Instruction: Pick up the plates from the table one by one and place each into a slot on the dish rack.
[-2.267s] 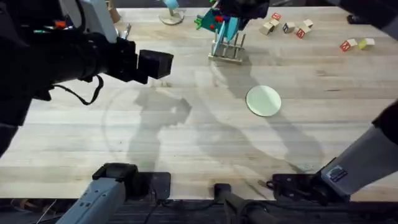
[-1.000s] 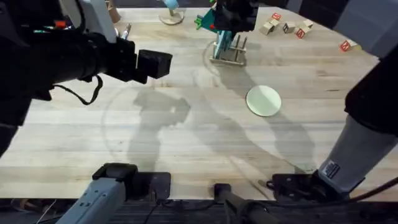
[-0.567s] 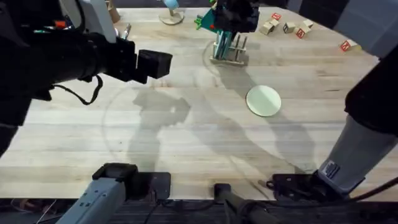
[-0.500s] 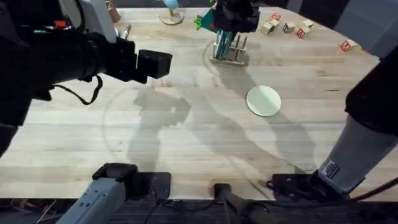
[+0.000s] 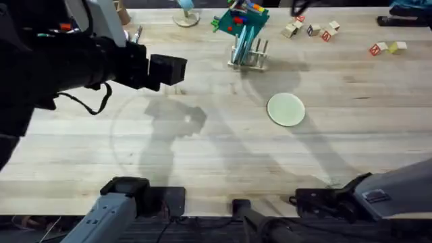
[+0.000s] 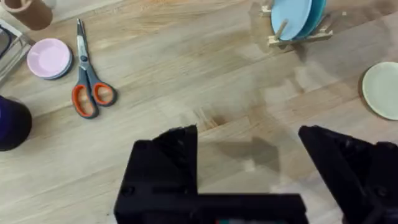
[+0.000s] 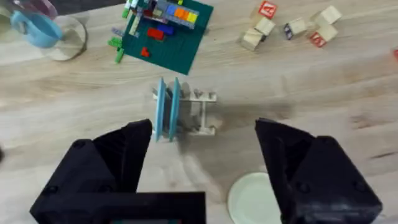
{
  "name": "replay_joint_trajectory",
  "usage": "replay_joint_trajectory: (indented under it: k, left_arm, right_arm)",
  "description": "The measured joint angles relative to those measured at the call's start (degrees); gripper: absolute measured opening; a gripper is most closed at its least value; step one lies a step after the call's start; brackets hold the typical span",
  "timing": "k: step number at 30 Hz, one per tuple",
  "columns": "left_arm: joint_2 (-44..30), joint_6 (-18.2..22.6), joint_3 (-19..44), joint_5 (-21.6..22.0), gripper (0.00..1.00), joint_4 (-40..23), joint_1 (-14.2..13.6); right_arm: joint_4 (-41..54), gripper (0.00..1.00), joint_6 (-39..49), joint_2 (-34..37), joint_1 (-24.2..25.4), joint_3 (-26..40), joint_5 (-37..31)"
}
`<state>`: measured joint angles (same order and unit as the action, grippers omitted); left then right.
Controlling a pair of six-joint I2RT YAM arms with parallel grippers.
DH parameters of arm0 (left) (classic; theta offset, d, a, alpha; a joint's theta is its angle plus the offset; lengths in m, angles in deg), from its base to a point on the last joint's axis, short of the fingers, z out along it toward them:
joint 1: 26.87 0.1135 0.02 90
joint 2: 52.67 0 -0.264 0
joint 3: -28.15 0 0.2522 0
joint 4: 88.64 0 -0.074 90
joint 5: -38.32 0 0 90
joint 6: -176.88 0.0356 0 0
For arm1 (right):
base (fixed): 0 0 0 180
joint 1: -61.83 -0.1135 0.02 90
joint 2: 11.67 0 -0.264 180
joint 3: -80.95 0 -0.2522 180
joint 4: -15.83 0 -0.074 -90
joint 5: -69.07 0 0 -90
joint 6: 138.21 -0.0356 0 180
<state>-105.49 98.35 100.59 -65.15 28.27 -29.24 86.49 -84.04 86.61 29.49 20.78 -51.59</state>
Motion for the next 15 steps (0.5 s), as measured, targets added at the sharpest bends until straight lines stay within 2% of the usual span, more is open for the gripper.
replay_joint_trajectory:
  k: [10, 15]
  left_arm:
    - [0.00, -4.40, 0.00, 0.00, 0.995, -2.82, 0.00]
    - [0.00, -7.42, 0.00, 0.02, 0.995, -3.45, -0.33]
  right_arm:
    - [10.39, 0.995, 8.82, -6.94, 0.49, 0.01, 0.10]
    - [17.24, 0.992, 10.64, -9.68, 4.97, 0.01, 3.09]
